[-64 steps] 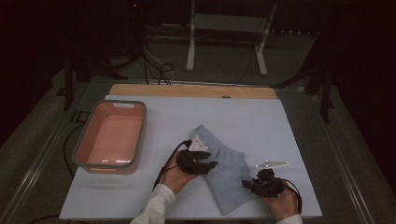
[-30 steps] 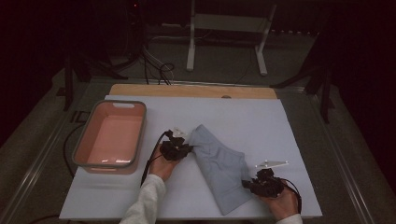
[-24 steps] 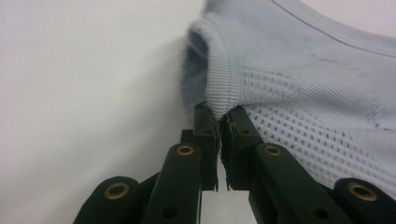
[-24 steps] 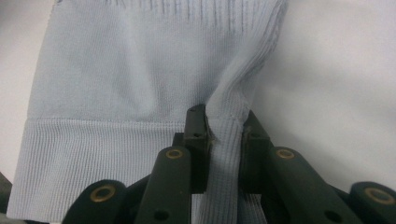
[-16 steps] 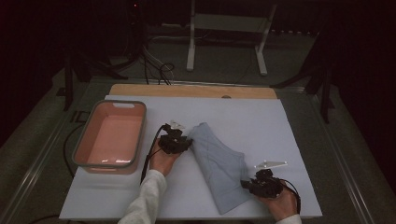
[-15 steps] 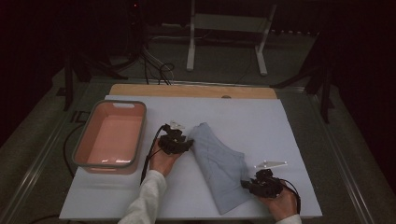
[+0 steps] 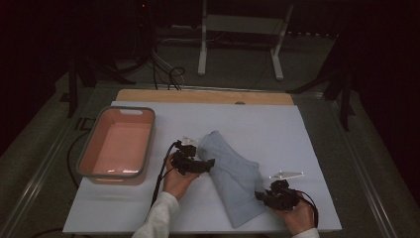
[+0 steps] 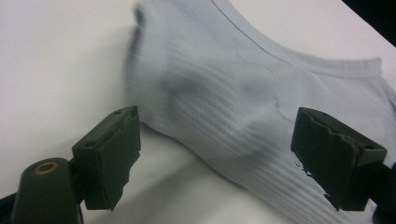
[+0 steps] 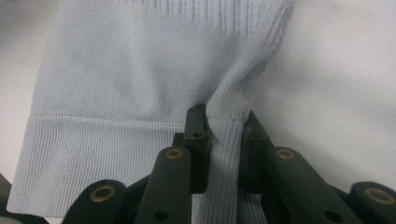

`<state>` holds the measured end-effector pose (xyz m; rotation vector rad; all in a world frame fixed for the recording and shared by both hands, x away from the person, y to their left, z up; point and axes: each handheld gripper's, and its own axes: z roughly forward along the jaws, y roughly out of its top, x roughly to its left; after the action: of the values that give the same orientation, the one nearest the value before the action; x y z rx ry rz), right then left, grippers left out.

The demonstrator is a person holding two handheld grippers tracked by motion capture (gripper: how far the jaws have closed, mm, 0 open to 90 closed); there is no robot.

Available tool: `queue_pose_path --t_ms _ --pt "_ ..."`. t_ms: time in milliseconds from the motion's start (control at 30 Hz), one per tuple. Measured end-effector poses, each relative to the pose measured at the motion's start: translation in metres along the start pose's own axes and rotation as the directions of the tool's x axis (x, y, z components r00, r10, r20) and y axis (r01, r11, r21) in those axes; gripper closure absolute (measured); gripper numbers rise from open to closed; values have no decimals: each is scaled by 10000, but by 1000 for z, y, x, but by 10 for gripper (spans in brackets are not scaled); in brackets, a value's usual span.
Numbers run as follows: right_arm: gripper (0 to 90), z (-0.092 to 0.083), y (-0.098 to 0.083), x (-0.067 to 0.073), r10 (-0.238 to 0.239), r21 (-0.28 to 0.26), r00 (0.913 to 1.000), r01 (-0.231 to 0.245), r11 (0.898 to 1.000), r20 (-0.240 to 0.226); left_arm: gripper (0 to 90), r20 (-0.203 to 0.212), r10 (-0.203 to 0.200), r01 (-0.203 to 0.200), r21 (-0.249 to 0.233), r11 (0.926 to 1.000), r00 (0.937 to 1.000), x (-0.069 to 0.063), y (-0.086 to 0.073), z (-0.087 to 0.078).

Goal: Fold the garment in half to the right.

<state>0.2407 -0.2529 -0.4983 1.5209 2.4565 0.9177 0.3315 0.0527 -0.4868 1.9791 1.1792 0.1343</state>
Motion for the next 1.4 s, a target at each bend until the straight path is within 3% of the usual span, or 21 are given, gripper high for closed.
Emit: queue_pose_path --t_ms 200,500,667,867,967,1067,1100,1200,1400 --pt "778 0 0 0 1 -15 10000 -1 10000 26 128 320 -243 237 195 9995 9992 -13 -11 8" --pt "778 1 0 1 -28 -29 10000 28 10000 34 118 295 -440 419 668 9969 9986 -24 -22 23" --pt "777 1 0 1 -31 -22 10000 31 10000 38 233 496 -690 647 834 9944 9964 -25 -26 29" --pt "777 2 0 2 -55 -6 10000 55 10000 81 294 331 -833 807 739 9940 9960 -30 -27 30" --pt "776 2 0 3 -96 -6 9999 96 10000 79 459 688 -1137 1079 824 9907 9911 -30 -28 32" --pt "776 2 0 3 -99 -23 9999 100 9999 82 667 1384 -1574 1461 886 9853 9778 -29 -29 35" --pt "776 2 0 3 -99 -34 9999 99 9999 80 713 1462 -1566 1456 835 9858 9768 -28 -29 35" --pt "776 2 0 3 -108 -89 9999 107 9999 -35 769 1663 -1727 1634 679 9842 9709 -23 -27 32" --pt "779 4 1 9 123 -125 9999 -125 9998 -93 790 1734 -1729 1641 638 9844 9696 -18 -23 29"
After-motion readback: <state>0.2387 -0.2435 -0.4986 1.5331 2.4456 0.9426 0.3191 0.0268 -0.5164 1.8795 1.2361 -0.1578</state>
